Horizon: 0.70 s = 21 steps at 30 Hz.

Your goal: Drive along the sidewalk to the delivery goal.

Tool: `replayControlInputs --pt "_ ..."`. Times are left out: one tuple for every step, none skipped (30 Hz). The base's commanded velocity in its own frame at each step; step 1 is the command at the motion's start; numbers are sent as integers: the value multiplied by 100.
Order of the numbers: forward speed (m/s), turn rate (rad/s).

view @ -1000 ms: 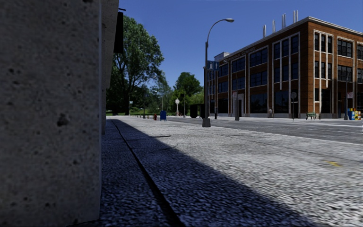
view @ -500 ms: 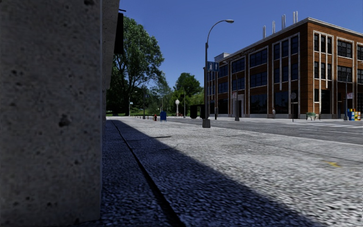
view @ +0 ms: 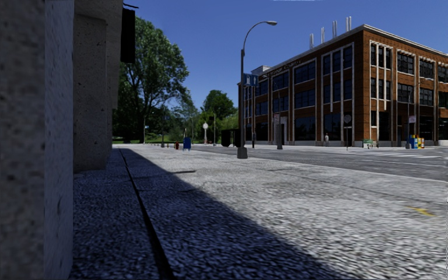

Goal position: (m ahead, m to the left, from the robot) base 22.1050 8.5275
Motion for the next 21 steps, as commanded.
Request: replayControlInputs --pt "200 -41" --pt "200 -41" --pt "200 -45" --pt "200 -47" --pt "200 -47" --pt "200 -47" --pt "200 -32" --pt "200 0" --pt "200 0" --pt "200 0" --pt "200 0" --pt "200 0" --pt "200 0" --pt "200 0" --pt "200 0" --pt "200 0" --pt "200 0" --pt "200 0" --pt "200 0" --pt "200 0" --pt "200 14"
